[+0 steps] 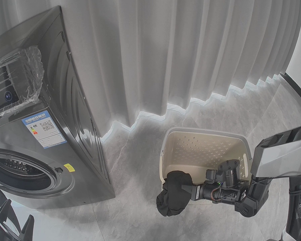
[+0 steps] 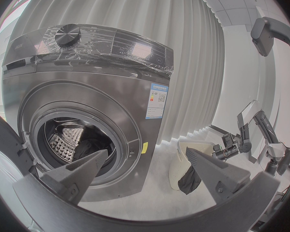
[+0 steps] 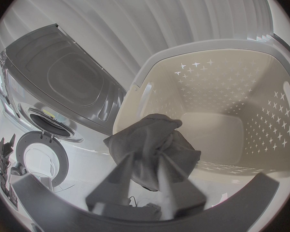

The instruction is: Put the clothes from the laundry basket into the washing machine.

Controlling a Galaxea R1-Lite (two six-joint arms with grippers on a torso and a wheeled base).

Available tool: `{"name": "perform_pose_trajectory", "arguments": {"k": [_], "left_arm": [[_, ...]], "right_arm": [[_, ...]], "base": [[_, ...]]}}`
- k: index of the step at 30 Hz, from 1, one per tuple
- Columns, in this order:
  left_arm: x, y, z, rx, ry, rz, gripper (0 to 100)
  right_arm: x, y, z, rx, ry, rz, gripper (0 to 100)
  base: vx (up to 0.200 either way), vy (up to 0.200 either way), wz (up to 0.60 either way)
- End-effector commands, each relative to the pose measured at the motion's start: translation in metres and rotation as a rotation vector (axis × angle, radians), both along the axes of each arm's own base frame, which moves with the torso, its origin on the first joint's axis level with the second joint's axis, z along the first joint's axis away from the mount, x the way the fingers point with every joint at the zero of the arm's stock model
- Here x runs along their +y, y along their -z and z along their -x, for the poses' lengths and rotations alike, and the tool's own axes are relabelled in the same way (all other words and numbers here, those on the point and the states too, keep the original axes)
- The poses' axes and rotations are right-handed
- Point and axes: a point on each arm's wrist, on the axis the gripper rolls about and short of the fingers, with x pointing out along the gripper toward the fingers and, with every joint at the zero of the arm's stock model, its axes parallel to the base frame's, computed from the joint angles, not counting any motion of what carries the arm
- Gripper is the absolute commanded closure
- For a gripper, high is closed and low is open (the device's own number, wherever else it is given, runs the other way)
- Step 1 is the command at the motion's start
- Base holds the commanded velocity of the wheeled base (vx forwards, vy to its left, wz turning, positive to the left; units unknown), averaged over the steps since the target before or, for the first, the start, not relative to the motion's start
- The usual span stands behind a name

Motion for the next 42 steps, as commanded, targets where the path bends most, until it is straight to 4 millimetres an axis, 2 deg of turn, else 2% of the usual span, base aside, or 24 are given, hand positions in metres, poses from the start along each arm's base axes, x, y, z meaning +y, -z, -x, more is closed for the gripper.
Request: {"name": "perform_pose_trajectory", "arguments": {"k": [1,5,9,10,18,19,20,22,26,27,30,37,42], "left_arm": [[0.000,0.005,0.000,0.002,-0.001,0.002,0],[0.000,0.005,0.000,0.002,0.000,0.002,0],[0.000,0.005,0.000,0.002,0.000,0.002,0],[0.000,0.005,0.000,0.002,-0.001,0.002,0],[0.000,0.005,0.000,0.002,-0.001,0.002,0],[0.000,0.005,0.000,0.002,-0.001,0.002,0],[0.000,0.005,0.000,0.002,-0.001,0.002,0],[0.000,0.005,0.000,0.002,-0.001,0.002,0],[0.000,0.005,0.000,0.001,-0.006,0.002,0],[0.000,0.005,0.000,0.002,-0.007,0.004,0],[0.000,0.005,0.000,0.001,-0.006,0.002,0],[0.000,0.005,0.000,0.001,-0.003,0.002,0],[0.000,0.005,0.000,0.001,-0.003,0.002,0]], "right_arm": [[0.001,0.005,0.001,0.005,0.000,-0.001,100],[-0.001,0.005,0.003,0.010,0.000,0.003,100],[-0.003,-0.004,0.009,-0.015,-0.003,-0.013,100],[-0.006,-0.024,0.016,-0.086,-0.010,-0.053,100],[-0.013,-0.098,0.053,-0.299,-0.068,-0.196,100],[-0.013,-0.101,0.054,-0.306,-0.070,-0.202,100],[-0.013,-0.115,0.060,-0.346,-0.086,-0.235,100],[-0.013,-0.128,0.067,-0.385,-0.113,-0.269,100],[-0.013,-0.143,0.075,-0.431,-0.169,-0.321,100],[-0.012,-0.152,0.079,-0.456,-0.199,-0.350,100],[-0.011,-0.165,0.078,-0.488,-0.201,-0.401,100],[-0.007,-0.182,0.085,-0.517,-0.249,-0.432,100],[-0.007,-0.203,0.094,-0.548,-0.285,-0.476,100]], "base": [[0.000,0.000,0.00],[0.000,0.000,0.00],[0.000,0.000,0.00],[0.000,0.000,0.00],[0.000,0.000,0.00],[0.000,0.000,0.00],[0.000,0.000,0.00],[0.000,0.000,0.00],[0.000,0.000,0.00],[0.000,0.000,0.00],[0.000,0.000,0.00],[0.000,0.000,0.00],[0.000,0.000,0.00]]}}
